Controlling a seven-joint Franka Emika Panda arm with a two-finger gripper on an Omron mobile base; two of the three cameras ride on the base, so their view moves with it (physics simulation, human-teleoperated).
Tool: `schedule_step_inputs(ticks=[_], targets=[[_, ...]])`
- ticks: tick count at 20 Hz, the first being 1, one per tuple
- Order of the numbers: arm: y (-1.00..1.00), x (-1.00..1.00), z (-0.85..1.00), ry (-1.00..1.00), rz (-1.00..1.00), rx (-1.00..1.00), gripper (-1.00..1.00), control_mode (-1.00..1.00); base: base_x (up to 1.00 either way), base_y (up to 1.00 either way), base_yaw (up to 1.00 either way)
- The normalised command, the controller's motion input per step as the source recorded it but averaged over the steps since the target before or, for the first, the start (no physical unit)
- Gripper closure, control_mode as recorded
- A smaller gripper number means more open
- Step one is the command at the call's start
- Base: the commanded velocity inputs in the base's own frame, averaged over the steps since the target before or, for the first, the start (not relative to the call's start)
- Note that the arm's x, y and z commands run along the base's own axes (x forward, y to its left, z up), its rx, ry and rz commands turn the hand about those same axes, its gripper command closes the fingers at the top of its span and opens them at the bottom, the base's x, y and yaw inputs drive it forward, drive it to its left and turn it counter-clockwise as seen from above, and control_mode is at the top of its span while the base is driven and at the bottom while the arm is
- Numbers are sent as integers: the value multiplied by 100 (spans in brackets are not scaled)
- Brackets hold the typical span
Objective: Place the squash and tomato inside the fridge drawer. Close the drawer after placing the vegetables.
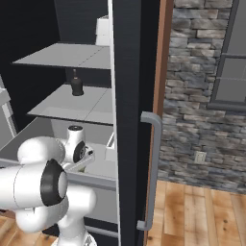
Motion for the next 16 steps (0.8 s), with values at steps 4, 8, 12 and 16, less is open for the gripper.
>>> schedule_step_inputs(ticks=[4,8,12,16], targets=[[1,-23,-24,1,0,0,-100,-100,0,0,0],[0,-19,7,0,0,1,-100,-100,0,0,0],[-3,-2,35,0,0,0,-100,-100,0,0,0],[1,0,76,-2,-6,0,-100,-100,0,0,0]])
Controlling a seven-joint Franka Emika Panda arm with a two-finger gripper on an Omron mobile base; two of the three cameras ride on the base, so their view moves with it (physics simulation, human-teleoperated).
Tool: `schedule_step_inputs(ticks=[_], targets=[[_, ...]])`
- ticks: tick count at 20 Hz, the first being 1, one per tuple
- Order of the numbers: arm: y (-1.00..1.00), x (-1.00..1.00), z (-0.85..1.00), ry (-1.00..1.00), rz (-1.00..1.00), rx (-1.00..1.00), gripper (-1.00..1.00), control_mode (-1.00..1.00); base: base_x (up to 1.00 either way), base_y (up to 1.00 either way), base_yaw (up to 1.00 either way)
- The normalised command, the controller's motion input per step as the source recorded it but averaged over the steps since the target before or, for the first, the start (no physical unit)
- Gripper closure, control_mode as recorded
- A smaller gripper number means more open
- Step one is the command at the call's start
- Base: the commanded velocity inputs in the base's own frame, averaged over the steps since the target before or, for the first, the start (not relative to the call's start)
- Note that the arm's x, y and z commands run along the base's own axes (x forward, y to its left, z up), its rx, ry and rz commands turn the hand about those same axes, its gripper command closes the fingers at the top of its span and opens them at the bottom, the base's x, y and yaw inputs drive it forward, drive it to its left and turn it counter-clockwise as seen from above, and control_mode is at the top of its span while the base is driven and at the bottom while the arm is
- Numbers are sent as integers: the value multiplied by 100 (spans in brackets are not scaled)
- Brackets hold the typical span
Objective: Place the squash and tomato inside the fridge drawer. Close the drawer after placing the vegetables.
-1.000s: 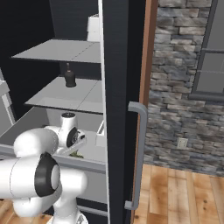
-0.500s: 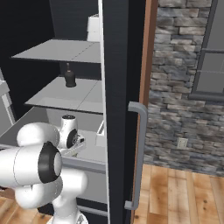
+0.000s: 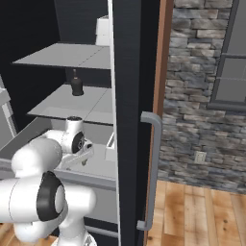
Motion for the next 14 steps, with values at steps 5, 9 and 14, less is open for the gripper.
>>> schedule_step_inputs(ticks=[5,9,14], targets=[[24,-3,100,-14,-12,0,-100,-100,0,0,0],[46,-72,91,-21,-6,0,-100,-100,0,0,0],[49,-100,57,-22,-1,0,-100,-100,0,0,0]])
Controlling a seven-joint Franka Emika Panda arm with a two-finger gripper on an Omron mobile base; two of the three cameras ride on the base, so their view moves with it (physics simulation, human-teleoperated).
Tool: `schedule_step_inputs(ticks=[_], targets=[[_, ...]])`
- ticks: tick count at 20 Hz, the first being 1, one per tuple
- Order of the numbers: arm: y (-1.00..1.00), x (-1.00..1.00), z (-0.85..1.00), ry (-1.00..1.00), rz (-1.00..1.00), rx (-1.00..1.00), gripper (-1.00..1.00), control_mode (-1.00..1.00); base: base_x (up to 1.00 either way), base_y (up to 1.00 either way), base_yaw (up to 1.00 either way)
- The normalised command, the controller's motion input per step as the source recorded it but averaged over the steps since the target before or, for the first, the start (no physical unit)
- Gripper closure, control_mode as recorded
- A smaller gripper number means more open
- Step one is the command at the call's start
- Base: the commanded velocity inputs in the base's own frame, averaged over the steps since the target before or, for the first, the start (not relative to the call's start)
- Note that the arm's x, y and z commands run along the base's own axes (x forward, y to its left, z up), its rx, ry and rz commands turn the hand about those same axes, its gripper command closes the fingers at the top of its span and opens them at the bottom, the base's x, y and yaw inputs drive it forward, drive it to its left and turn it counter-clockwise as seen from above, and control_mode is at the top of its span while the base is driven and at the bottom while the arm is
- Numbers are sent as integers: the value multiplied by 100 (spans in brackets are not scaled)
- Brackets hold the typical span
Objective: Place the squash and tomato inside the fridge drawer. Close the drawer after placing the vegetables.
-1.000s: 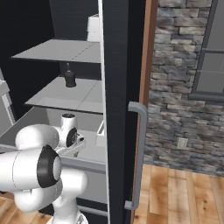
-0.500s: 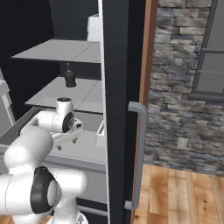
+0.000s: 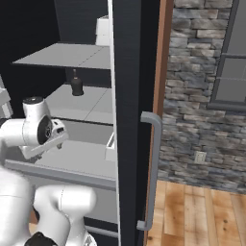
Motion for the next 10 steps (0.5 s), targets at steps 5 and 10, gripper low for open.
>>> schedule_step_inputs(ticks=[5,10], targets=[[49,-100,43,-20,0,0,-100,-100,0,0,0],[17,-100,3,-11,0,0,-100,-100,0,0,0]])
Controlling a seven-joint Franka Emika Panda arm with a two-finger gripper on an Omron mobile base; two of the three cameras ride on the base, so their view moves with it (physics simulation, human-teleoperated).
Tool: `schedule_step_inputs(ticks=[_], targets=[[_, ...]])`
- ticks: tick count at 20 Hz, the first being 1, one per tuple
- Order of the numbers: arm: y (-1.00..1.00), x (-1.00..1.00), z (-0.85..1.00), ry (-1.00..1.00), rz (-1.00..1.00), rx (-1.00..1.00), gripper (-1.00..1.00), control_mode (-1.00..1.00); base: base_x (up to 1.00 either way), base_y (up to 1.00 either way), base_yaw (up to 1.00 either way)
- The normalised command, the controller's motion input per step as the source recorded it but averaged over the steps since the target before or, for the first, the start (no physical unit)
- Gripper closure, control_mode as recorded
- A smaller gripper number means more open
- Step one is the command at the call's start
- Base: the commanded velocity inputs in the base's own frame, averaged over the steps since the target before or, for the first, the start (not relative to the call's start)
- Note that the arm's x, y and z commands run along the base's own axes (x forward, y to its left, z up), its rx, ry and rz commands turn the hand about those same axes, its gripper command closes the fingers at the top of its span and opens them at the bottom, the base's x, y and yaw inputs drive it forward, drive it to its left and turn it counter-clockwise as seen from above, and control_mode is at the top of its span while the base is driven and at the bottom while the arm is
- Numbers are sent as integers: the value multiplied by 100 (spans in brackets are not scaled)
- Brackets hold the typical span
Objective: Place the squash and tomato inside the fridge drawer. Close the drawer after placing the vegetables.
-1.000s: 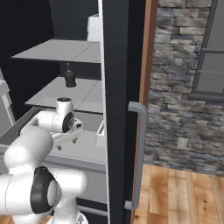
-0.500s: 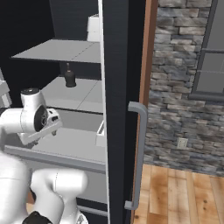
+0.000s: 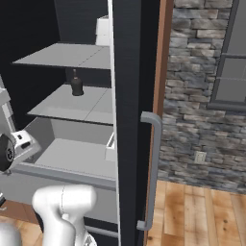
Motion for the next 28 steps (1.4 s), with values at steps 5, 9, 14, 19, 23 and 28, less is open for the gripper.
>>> schedule_step_inputs(ticks=[5,9,14,19,23,28], targets=[[51,-54,-16,0,0,-3,-100,-100,0,0,0],[82,-3,-54,4,0,-9,-100,-100,0,0,0],[55,14,-79,11,6,-9,-100,-100,0,0,0],[23,43,-77,10,8,-5,-100,-100,0,0,0],[3,73,-66,5,7,0,-100,-100,0,0,0],[-2,75,-22,-2,5,0,-100,-100,0,0,0]])
